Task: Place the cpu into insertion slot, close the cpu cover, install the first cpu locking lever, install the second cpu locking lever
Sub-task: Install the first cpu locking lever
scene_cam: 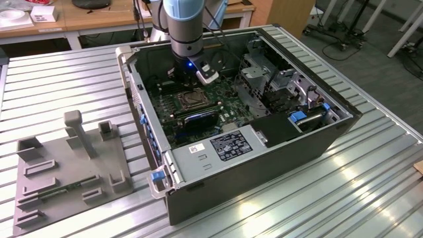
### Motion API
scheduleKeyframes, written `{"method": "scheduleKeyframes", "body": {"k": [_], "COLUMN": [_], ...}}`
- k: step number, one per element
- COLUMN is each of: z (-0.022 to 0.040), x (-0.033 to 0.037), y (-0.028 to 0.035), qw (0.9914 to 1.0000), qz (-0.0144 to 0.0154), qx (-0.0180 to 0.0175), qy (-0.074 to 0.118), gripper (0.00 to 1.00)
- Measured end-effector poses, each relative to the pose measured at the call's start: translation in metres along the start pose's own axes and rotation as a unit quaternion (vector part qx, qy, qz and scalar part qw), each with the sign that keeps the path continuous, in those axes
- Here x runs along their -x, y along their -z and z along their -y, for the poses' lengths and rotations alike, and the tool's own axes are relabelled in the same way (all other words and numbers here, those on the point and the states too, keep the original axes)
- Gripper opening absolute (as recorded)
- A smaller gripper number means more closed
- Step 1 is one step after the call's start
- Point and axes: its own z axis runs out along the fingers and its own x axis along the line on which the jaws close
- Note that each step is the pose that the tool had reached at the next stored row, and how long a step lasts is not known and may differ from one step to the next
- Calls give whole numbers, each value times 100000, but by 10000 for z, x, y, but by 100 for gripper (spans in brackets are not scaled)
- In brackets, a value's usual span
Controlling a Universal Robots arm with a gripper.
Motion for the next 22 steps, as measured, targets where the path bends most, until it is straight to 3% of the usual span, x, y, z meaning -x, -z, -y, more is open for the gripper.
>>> {"method": "scheduleKeyframes", "body": {"k": [22], "z": [-13], "x": [54], "y": [-14], "qw": [100000], "qz": [-13], "qx": [64], "qy": [-8], "gripper": [11]}}
